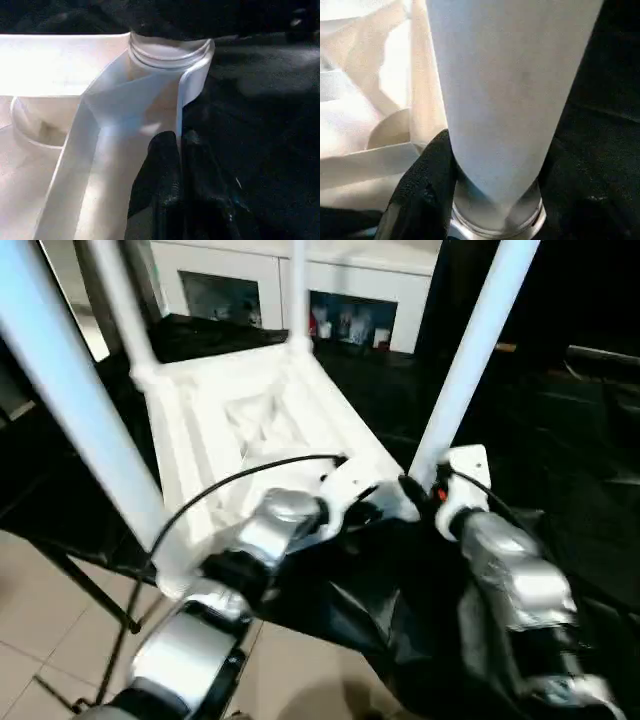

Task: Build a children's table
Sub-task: Rotate leg to tighten

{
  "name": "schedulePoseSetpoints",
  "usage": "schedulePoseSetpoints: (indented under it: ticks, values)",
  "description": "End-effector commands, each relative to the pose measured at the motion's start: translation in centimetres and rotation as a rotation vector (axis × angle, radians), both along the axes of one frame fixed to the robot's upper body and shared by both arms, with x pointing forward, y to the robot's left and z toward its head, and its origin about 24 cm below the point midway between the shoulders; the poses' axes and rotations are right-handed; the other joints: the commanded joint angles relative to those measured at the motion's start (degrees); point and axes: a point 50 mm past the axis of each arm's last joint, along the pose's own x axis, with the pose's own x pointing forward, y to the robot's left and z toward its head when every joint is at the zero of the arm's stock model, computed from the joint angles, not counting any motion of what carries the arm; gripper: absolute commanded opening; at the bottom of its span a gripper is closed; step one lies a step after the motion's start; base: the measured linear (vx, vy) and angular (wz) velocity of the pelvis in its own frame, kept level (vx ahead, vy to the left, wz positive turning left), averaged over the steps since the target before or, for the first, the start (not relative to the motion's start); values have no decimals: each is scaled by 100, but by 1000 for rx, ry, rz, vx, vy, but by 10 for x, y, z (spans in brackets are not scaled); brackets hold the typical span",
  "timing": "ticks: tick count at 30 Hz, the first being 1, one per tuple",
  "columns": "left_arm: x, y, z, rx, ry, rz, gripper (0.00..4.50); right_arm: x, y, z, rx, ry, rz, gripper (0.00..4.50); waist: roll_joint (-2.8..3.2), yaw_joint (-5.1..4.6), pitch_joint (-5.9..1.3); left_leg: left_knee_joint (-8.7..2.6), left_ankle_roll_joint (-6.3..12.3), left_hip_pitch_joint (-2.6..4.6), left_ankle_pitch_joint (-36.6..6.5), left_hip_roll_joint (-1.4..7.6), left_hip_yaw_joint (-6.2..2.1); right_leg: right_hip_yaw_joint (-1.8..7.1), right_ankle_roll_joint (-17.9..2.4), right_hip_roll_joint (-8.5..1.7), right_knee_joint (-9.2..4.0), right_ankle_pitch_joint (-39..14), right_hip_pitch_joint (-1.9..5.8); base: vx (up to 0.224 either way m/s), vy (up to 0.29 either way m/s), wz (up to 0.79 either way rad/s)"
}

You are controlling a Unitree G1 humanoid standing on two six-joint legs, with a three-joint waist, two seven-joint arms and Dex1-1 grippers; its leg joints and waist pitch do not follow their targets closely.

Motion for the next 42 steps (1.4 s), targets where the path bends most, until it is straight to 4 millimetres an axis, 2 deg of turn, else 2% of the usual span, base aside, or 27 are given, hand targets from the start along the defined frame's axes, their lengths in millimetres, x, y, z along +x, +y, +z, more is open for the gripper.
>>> schedulePoseSetpoints:
  ticks: [1, 4, 5, 7, 10, 12, 13, 15, 16, 18, 20, 21, 22, 24, 25, 26, 29, 30, 31, 33, 34, 35, 37, 40, 42]
  values:
    - [11, -2, 16, -41, -91, 85, 0, -10, 25, -26, 2, 109, 72, 195, -97, 18, -378, -344, 481, -35, -474, 135, -15, 272, -1131, -299, -338, -1084, 334, 0, 0, 0]
    - [10, -1, 15, -38, -96, 65, 0, -9, 24, -23, -1, 66, 87, 195, -94, 22, -359, -344, 573, -34, -575, 133, 1, 271, -1201, -312, -351, -1093, 350, 0, 0, 0]
    - [10, -1, 15, -35, -96, 60, 0, -9, 24, -22, 25, 60, 79, 230, -85, 23, -345, -355, 566, -24, -714, 136, 1, 268, -1162, -318, -383, -1334, 347, 0, 0, 0]
    - [11, 1, 15, -37, -100, 59, 0, -7, 23, -14, 73, 22, 102, 263, -82, 22, -335, -369, 527, -15, -863, 140, -6, 264, -1073, -317, -417, -1644, 340, 0, 0, 0]
    - [12, 3, 15, -39, -99, 46, 0, -6, 20, -8, 87, 1, 131, 277, -79, 3, -333, -387, 490, -29, -959, 150, -28, 255, -969, -312, -429, -1814, 347, 0, 0, 0]
    - [12, 3, 16, -41, -100, 40, 0, -6, 19, -7, 88, -5, 143, 302, -85, -14, -326, -388, 482, -30, -974, 153, -27, 259, -988, -311, -427, -1793, 341, 0, 0, 0]
    - [11, 5, 15, -47, -98, 21, 0, -6, 15, -3, 87, -17, 176, 310, -65, -21, -328, -384, 475, -25, -985, 150, -25, 261, -1003, -312, -432, -1799, 340, 0, 0, 0]
    - [10, 7, 15, -51, -96, 8, 0, -7, 12, -1, 86, -24, 200, 310, -71, -20, -332, -374, 524, -22, -988, 151, -20, 263, -1037, -308, -428, -1729, 350, 0, 0, 0]
    - [10, 7, 15, -51, -96, 8, 0, -7, 12, -1, 86, -24, 200, 310, -73, -26, -337, -370, 538, -45, -920, 151, -24, 264, -1063, -318, -411, -1655, 359, 0, 0, 0]
    - [6, 14, 12, -72, -67, -63, 0, -13, -2, 6, 56, -32, 317, 310, -72, -14, -355, -352, 567, -23, -836, 142, -10, 264, -1080, -305, -409, -1589, 365, 0, 0, 0]
    - [4, 16, 11, -77, -61, -93, 0, -16, -6, 8, 45, -30, 353, 310, -85, 16, -350, -349, 678, -46, -751, 152, -20, 263, -1119, -308, -388, -1422, 394, 0, 0, 0]
    - [0, 24, 9, -80, -52, -153, 0, -23, -19, 12, 12, -29, 426, 310, -94, 22, -361, -342, 727, -51, -747, 156, -24, 254, -1143, -318, -383, -1397, 390, 0, 0, 0]
    - [-2, 27, 9, -88, -44, -193, 0, -26, -24, 13, 4, -25, 463, 310, -101, 33, -362, -332, 756, -28, -740, 169, -9, 268, -1182, -320, -375, -1381, 372, 0, 0, 0]
    - [-7, 30, 10, -104, -27, -252, 0, -31, -30, 15, -8, -13, 508, 310, -91, 35, -362, -336, 774, -44, -729, 170, -11, 265, -1209, -321, -372, -1400, 377, 0, 0, 0]
    - [-10, 33, 10, -114, -14, -307, 0, -35, -34, 15, -16, 1, 546, 310, -113, 62, -374, -338, 784, -24, -770, 186, -12, 265, -1224, -334, -373, -1460, 390, 0, 0, 0]
    - [-14, 37, 11, -112, 0, -356, 0, -38, -37, 16, -23, 12, 582, 310, -95, 77, -355, -345, 769, -25, -791, 201, -6, 277, -1234, -333, -372, -1510, 358, 0, 0, 0]
    - [-20, 42, 10, -109, 40, -437, 0, -42, -39, 18, -13, 23, 630, 310, -73, 107, -367, -345, 702, 1, -835, 212, -2, 280, -1289, -336, -357, -1493, 344, 0, 0, 0]
    - [-22, 44, 10, -110, 51, -454, 0, -43, -40, 18, -12, 26, 641, 310, -99, 119, -384, -344, 696, 0, -820, 217, -2, 280, -1294, -344, -355, -1482, 353, 0, 0, 0]
    - [-25, 46, 10, -114, 70, -484, 0, -45, -40, 19, -11, 31, 663, 310, -91, 151, -386, -347, 661, 2, -796, 231, -8, 283, -1298, -352, -337, -1454, 352, 0, 0, 0]
    - [-26, 47, 11, -116, 81, -498, 0, -46, -40, 19, -7, 33, 682, 310, -74, 189, -393, -340, 652, 31, -715, 235, 4, 293, -1347, -341, -315, -1258, 328, 0, 0, 0]
    - [-27, 47, 11, -117, 85, -506, 0, -47, -40, 20, -5, 35, 693, 310, -82, 212, -396, -338, 622, 24, -719, 230, 8, 291, -1390, -343, -295, -1170, 341, 0, 0, 0]
    - [-29, 49, 11, -118, 90, -517, 0, -48, -39, 20, -2, 40, 716, 284, -90, 214, -399, -341, 611, 17, -726, 232, 3, 289, -1389, -349, -291, -1176, 351, 0, 0, 0]
    - [-29, 49, 11, -118, 91, -519, 0, -48, -39, 20, -1, 41, 721, 284, -94, 220, -403, -336, 605, 9, -702, 227, 0, 287, -1351, -354, -292, -1208, 364, 0, 0, 0]
    - [-31, 51, 10, -117, 98, -526, 0, -52, -37, 19, 8, 57, 761, 241, -103, 225, -413, -324, 602, -4, -635, 214, 4, 287, -1295, -355, -289, -1254, 371, 0, 0, 0]
    - [-32, 51, 10, -117, 101, -527, 0, -53, -36, 18, 8, 62, 770, 236, -104, 223, -411, -321, 618, -5, -599, 211, 3, 284, -1288, -344, -286, -1230, 365, 0, 0, 0]
